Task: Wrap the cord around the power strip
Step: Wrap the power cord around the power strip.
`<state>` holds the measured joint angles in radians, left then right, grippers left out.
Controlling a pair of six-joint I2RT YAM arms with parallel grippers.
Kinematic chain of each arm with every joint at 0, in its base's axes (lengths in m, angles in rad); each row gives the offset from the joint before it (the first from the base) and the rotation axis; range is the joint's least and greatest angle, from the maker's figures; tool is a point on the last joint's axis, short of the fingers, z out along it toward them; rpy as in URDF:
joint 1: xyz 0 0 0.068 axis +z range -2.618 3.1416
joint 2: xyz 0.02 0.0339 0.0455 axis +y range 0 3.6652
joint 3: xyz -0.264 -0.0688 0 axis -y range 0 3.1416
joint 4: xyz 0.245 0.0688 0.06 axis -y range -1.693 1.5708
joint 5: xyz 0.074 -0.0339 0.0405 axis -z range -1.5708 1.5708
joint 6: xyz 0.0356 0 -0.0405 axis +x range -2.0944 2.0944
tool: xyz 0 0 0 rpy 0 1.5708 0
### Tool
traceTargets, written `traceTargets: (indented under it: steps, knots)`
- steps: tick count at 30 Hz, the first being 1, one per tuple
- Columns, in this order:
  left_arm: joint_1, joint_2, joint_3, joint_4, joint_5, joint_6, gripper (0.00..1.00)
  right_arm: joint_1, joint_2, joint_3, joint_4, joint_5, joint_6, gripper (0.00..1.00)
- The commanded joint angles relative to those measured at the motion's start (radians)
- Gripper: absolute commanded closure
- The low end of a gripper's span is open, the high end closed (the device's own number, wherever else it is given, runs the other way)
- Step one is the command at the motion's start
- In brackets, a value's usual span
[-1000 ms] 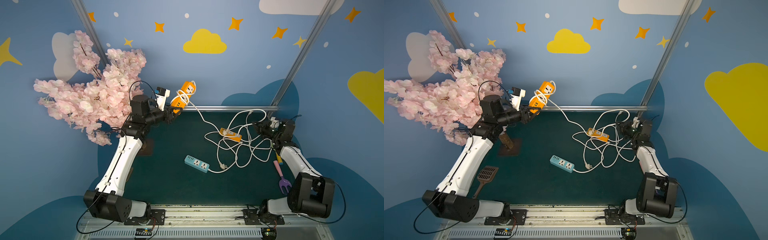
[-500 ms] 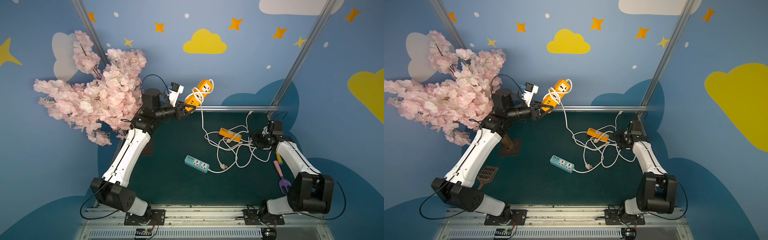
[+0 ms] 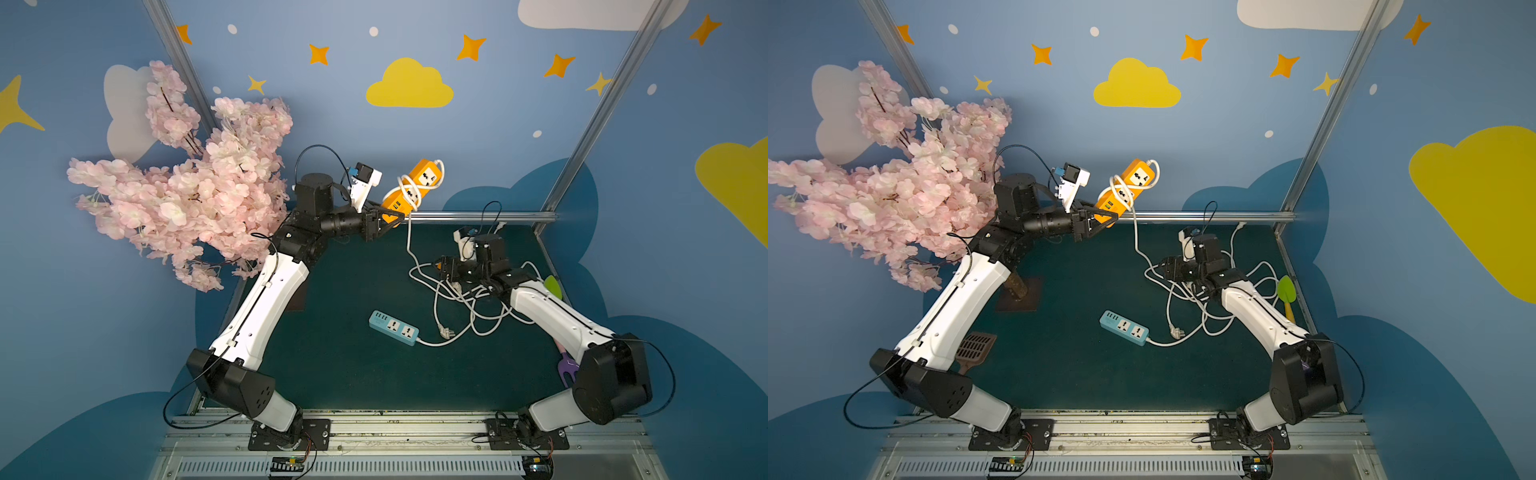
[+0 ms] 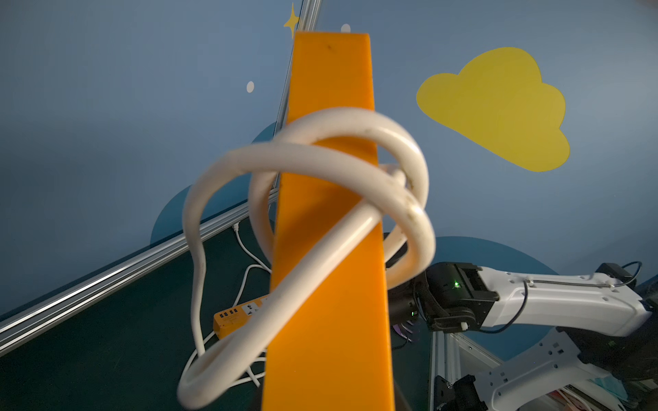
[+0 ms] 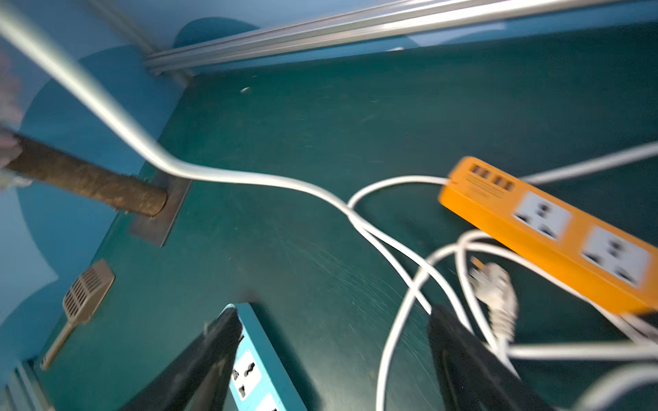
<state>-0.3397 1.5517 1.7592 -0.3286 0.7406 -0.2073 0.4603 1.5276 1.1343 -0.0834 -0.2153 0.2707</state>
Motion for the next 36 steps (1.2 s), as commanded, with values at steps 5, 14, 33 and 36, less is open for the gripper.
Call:
traceTargets:
  steps: [5, 14, 33, 36]
  knots:
    - [-0.022, -0.007, 0.062, 0.009, 0.003, 0.009, 0.97, 0.042, 0.218, 0.031, 0.518, 0.003, -0.187, 0.16]
    - [0.009, -0.029, -0.001, 0.113, -0.001, -0.093, 0.97, 0.041, 0.462, 0.186, 0.659, 0.011, -0.186, 0.61]
    - [0.087, 0.145, 0.038, -0.145, -0.559, 0.315, 0.98, 0.220, -0.093, -0.260, 0.404, 0.375, -0.688, 1.00]
    - [0.040, 0.190, 0.036, -0.221, -0.661, 0.417, 0.97, 0.258, -0.175, -0.246, 0.406, 0.404, -0.795, 1.00]
